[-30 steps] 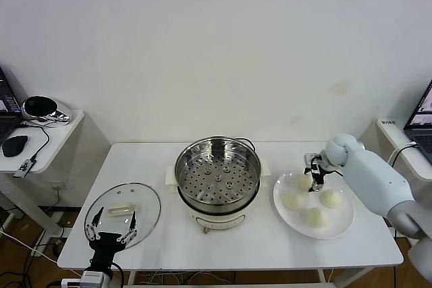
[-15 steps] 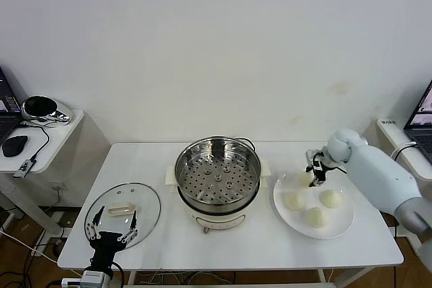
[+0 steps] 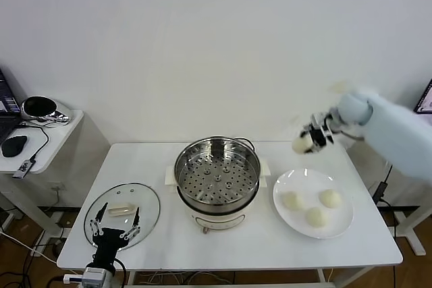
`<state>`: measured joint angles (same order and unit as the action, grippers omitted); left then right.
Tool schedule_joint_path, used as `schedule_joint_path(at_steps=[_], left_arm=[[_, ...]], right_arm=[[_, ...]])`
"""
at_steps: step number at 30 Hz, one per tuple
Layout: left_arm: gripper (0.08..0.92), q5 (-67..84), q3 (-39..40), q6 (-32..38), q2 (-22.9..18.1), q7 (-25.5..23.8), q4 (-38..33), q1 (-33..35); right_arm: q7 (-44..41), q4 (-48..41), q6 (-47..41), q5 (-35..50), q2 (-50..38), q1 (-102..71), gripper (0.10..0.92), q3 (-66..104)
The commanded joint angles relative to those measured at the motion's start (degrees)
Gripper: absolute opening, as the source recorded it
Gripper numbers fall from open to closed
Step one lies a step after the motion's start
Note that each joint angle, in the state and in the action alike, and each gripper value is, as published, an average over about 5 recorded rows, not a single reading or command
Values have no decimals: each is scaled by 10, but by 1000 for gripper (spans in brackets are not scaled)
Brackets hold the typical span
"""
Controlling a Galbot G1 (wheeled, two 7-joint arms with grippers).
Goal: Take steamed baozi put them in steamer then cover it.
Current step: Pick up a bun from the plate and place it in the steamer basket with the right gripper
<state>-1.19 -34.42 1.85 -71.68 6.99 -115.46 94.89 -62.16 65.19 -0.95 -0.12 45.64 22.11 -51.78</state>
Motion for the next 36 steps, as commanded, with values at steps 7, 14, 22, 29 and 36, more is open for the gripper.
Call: schedule_joint_path(at_steps=[7, 14, 22, 29, 36], left_arm=[[823, 3, -15, 4, -8, 2, 1, 6], [823, 3, -25, 7, -15, 3, -2, 11], [823, 3, -27, 10, -16, 4, 4, 11], [823, 4, -26, 11, -15, 4, 8, 8], [823, 4, -26, 11, -14, 4, 7, 7]], right_arm=[[11, 19, 127, 102, 223, 160, 569, -191], [21, -48, 218, 16, 300, 122, 577, -212], [50, -111, 322, -116, 322, 69, 586, -204], [77, -130, 357, -173, 328, 38, 618, -191], [89, -156, 374, -210, 340, 19, 613, -177]])
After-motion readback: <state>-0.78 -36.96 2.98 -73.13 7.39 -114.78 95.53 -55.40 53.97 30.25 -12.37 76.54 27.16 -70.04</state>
